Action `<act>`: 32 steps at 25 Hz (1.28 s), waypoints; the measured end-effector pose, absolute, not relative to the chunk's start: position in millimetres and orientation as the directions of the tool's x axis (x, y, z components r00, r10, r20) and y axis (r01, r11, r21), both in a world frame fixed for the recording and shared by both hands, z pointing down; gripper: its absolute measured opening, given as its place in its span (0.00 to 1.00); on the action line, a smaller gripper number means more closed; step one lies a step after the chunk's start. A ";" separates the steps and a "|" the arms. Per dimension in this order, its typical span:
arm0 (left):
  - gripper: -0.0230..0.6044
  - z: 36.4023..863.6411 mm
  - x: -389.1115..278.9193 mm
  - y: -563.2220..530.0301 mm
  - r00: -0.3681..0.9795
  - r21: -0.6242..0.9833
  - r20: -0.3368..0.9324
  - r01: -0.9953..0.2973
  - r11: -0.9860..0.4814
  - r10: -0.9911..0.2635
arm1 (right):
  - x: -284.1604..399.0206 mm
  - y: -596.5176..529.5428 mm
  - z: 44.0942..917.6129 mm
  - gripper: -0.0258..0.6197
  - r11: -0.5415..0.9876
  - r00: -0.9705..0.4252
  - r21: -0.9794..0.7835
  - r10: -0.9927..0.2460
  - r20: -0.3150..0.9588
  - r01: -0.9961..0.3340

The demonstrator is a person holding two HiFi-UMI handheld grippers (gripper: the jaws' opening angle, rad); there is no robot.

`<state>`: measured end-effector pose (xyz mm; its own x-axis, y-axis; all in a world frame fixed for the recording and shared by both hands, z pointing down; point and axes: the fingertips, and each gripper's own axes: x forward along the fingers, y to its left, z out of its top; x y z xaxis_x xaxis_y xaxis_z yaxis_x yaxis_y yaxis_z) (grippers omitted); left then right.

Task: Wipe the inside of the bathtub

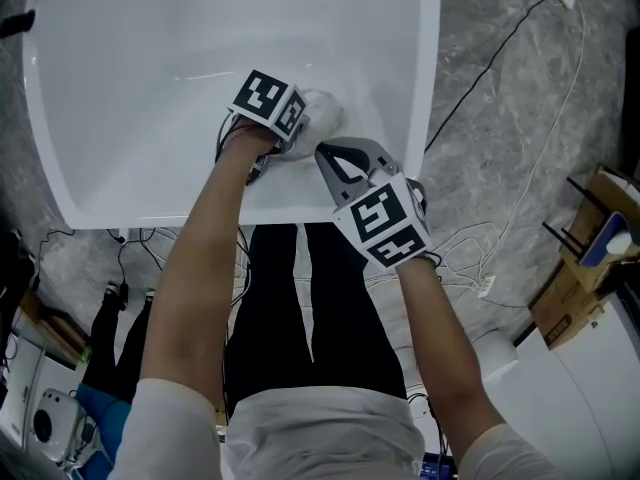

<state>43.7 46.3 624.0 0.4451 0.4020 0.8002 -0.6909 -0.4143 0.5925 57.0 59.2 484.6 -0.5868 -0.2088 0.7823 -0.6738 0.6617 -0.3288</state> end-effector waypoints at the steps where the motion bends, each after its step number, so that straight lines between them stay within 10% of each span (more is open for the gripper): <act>1: 0.19 624.6 38.4 45.9 0.442 0.589 0.802 -0.695 -0.412 0.401 | 54.6 58.8 484.8 0.07 0.664 -0.589 -0.331 -0.205 0.782 -0.671; 32: 0.19 621.6 -193.5 19.1 0.248 0.419 0.882 -0.802 -0.426 0.400 | -49.0 48.5 494.2 0.07 0.769 -0.653 -0.343 -0.125 0.747 -0.539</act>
